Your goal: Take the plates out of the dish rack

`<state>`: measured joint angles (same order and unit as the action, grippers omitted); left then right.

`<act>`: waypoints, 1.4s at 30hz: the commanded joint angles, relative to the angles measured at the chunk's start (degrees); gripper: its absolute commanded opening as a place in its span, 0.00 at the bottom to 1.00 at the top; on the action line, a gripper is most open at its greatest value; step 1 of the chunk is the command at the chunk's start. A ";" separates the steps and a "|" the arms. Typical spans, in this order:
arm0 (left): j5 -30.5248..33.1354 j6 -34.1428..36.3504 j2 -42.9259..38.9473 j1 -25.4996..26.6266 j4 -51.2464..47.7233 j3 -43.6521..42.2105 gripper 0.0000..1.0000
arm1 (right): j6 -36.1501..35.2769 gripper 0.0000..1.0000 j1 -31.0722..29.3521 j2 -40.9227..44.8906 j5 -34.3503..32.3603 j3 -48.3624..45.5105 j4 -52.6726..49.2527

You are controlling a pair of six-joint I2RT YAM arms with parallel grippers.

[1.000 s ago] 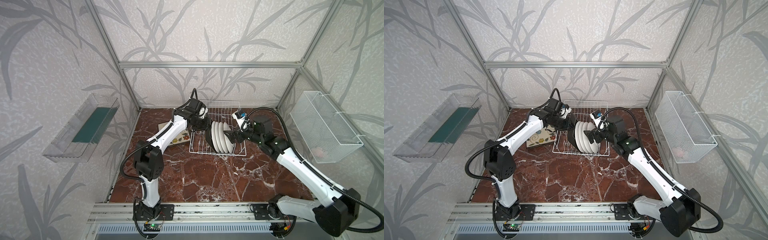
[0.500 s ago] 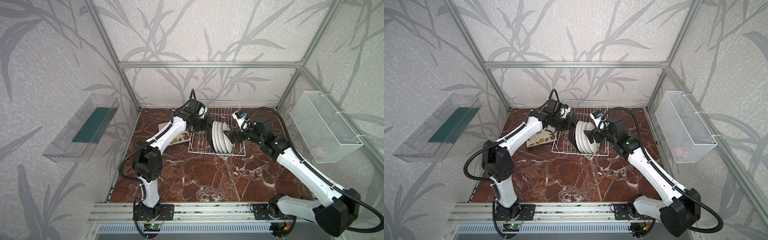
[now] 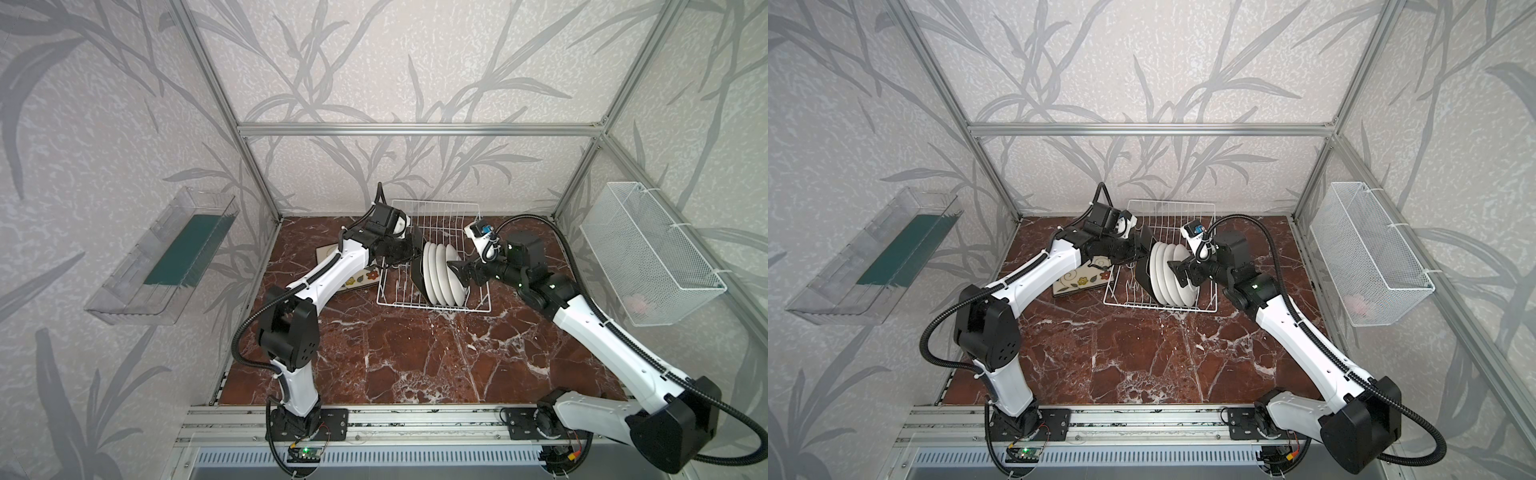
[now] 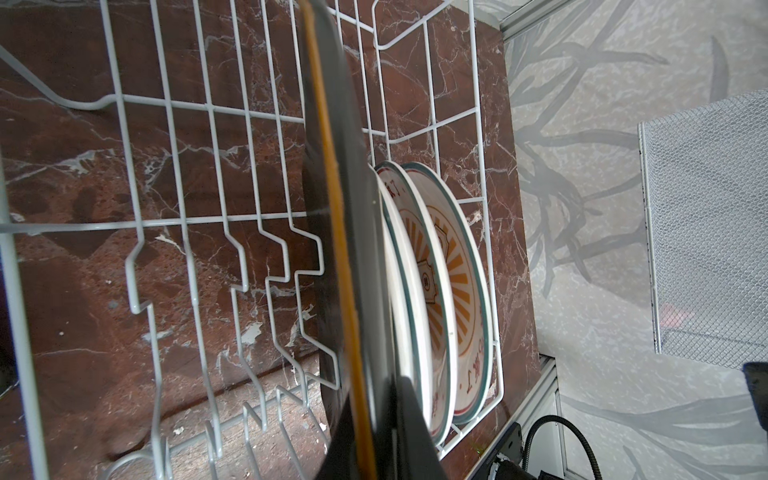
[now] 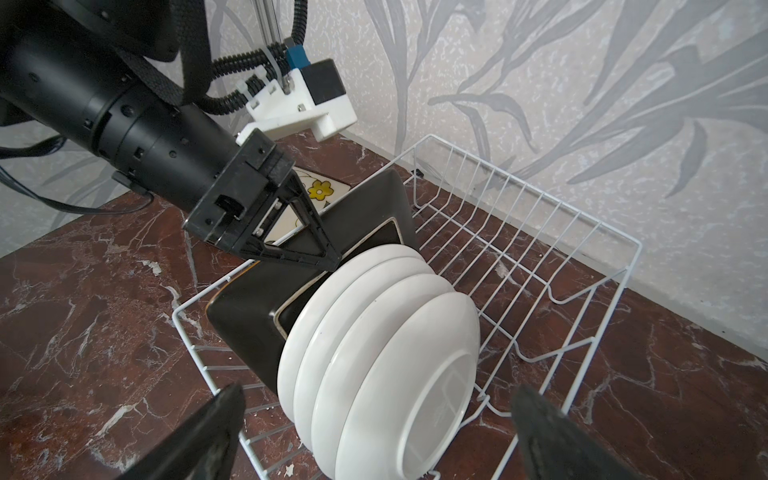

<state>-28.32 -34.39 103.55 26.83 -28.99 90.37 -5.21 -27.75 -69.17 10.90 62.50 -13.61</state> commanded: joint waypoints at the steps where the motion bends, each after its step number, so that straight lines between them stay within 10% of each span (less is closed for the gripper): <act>1: 3.01 -0.59 -2.00 -0.09 0.88 -2.92 0.00 | -0.11 0.99 0.15 1.31 -0.53 -0.49 0.34; 42: 8.94 -16.59 -9.09 6.26 14.75 -12.06 0.00 | -1.12 0.99 1.23 1.31 -0.46 -0.44 0.44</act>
<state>-18.02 -49.69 96.38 31.73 -14.17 77.49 -5.87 -26.87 -69.17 10.90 62.50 -13.58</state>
